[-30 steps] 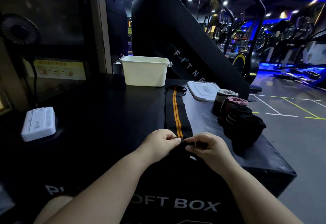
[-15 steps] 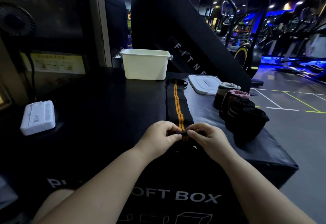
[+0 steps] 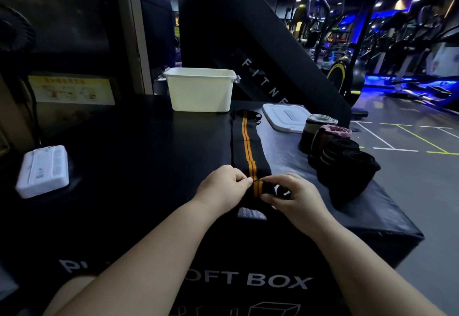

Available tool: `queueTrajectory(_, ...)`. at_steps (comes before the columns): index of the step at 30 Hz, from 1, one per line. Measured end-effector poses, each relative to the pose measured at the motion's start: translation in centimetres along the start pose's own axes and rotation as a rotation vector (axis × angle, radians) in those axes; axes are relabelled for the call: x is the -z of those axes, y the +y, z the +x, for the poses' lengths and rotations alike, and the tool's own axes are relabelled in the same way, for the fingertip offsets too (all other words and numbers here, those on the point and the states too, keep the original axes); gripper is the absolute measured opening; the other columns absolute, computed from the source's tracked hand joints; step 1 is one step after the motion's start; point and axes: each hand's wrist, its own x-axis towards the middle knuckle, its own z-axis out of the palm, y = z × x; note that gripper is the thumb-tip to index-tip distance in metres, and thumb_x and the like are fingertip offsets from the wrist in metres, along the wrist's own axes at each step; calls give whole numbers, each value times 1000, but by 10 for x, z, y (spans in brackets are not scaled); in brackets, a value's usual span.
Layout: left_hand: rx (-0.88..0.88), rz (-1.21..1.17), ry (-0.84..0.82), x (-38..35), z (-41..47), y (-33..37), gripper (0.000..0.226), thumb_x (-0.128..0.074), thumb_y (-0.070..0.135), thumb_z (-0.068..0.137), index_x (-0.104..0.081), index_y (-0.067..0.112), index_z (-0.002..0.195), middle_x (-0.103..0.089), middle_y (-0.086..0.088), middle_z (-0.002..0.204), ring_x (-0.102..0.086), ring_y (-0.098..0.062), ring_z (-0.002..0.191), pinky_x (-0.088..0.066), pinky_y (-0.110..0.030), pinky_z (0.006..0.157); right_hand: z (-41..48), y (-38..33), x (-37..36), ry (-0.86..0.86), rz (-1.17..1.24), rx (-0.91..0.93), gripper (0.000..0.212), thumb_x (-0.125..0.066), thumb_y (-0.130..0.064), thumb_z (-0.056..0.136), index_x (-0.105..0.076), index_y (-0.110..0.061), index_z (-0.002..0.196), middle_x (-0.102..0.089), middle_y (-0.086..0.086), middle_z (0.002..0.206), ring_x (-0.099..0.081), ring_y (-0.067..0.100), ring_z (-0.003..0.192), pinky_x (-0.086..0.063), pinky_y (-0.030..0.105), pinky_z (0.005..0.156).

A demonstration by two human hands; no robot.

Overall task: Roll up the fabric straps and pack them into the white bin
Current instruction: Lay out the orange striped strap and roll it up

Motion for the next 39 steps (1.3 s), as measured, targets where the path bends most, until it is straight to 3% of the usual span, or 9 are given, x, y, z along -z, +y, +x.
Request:
queueTrajectory(6, 90, -16, -54, 3, 8, 2, 37, -52, 47, 94, -68, 17, 79, -56, 5, 67, -58, -20, 72, -42, -29, 63, 1, 3, 0, -66, -25, -41, 42, -75, -20, 83, -56, -46, 111, -63, -10, 95, -56, 2, 70, -45, 16, 68)
queueTrajectory(12, 65, -41, 56, 1, 12, -3, 18, -61, 47, 87, -57, 30, 89, -60, 12, 91, -58, -11, 83, -47, -29, 73, 6, 6, -5, -52, -44, -67, 24, -73, -26, 84, -66, -41, 101, -62, -8, 88, -61, 14, 82, -51, 36, 81)
queueTrajectory(17, -64, -191, 87, -7, 8, -16, 14, -62, 30, 87, -64, 44, 82, -62, 22, 81, -58, -4, 81, -51, -29, 79, 11, 6, -8, -32, -67, -127, 15, -71, -33, 85, -68, -44, 95, -66, -11, 86, -62, 10, 83, -51, 30, 80)
queueTrajectory(20, -28, -315, 13, -6, 7, -20, 15, -61, 40, 75, -68, 48, 84, -69, 22, 85, -63, -1, 86, -53, -33, 86, 14, 4, -7, -39, -153, -128, 14, -67, -36, 88, -71, -37, 101, -66, -11, 94, -61, 9, 88, -47, 29, 82)
queueTrajectory(23, -62, -184, -37, -4, 5, -22, 27, -73, 45, 69, -65, 46, 95, -63, 22, 80, -55, 4, 73, -46, -23, 70, 13, 2, -8, -30, -197, -98, 21, -64, -37, 90, -71, -35, 109, -58, -11, 96, -58, 6, 87, -42, 24, 77)
queueTrajectory(26, -98, -91, 4, -3, 5, -20, 29, -76, 37, 75, -64, 43, 101, -59, 22, 85, -52, 2, 75, -43, -22, 69, 7, 2, -7, -22, -198, -31, 34, -69, -27, 86, -65, -39, 118, -55, -15, 101, -54, 3, 80, -41, 22, 76)
queueTrajectory(30, -58, -164, -3, -6, 7, -22, 21, -73, 41, 76, -66, 42, 95, -67, 19, 93, -62, -4, 90, -52, -36, 85, 5, 1, 1, -50, -113, -18, 53, -75, -6, 73, -59, -50, 97, -58, -17, 100, -56, 2, 72, -43, 13, 72)
queueTrajectory(33, -33, -232, -17, -7, 8, -22, 23, -66, 54, 67, -64, 47, 89, -69, 18, 87, -66, -6, 88, -54, -42, 85, 7, -1, 1, -52, -99, -30, 58, -77, -3, 69, -58, -54, 91, -59, -19, 97, -56, 1, 69, -42, 10, 69)
queueTrajectory(39, -33, -323, -34, -5, 8, -23, 22, -62, 55, 70, -66, 45, 90, -70, 10, 83, -67, -10, 84, -54, -44, 86, 5, 1, -1, -35, -144, 4, 39, -77, -15, 78, -70, -31, 112, -59, -11, 95, -58, 5, 82, -43, 12, 77)
